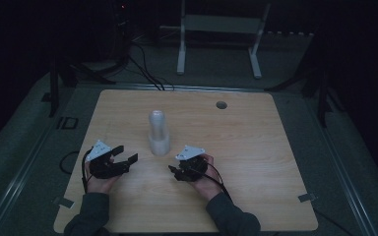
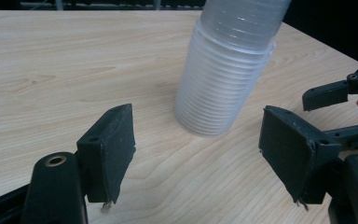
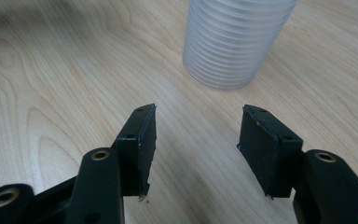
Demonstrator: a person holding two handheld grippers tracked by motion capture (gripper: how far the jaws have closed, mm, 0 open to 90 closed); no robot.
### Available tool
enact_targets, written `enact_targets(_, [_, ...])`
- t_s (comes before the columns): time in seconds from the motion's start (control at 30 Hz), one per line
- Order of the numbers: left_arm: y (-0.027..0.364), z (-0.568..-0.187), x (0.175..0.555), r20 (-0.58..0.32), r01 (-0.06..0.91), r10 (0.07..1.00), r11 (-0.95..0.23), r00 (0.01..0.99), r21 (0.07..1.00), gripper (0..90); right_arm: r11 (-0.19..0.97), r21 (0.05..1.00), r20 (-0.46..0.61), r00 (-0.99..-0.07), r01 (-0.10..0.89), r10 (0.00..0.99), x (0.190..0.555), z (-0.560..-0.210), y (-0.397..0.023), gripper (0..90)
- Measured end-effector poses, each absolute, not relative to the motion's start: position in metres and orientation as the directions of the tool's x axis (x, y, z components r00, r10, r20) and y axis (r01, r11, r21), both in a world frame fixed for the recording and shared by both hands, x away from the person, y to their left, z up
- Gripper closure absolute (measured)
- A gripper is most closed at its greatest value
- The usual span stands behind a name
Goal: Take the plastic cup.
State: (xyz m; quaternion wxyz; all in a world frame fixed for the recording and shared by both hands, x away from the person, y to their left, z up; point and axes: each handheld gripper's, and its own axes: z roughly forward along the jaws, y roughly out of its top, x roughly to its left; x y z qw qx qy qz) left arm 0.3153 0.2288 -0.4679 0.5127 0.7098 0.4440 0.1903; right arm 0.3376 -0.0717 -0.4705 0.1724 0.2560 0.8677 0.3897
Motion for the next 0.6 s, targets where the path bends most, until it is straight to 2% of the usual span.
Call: enact_targets(0.6, [0.224,-0.455,0.317,-0.172,0.42,0.815,-0.095,0.553,0.903,27.1,0.582,0.752,-0.095,-0.823,0.309,0.56,0.346,-0.467,-0.066,48.3])
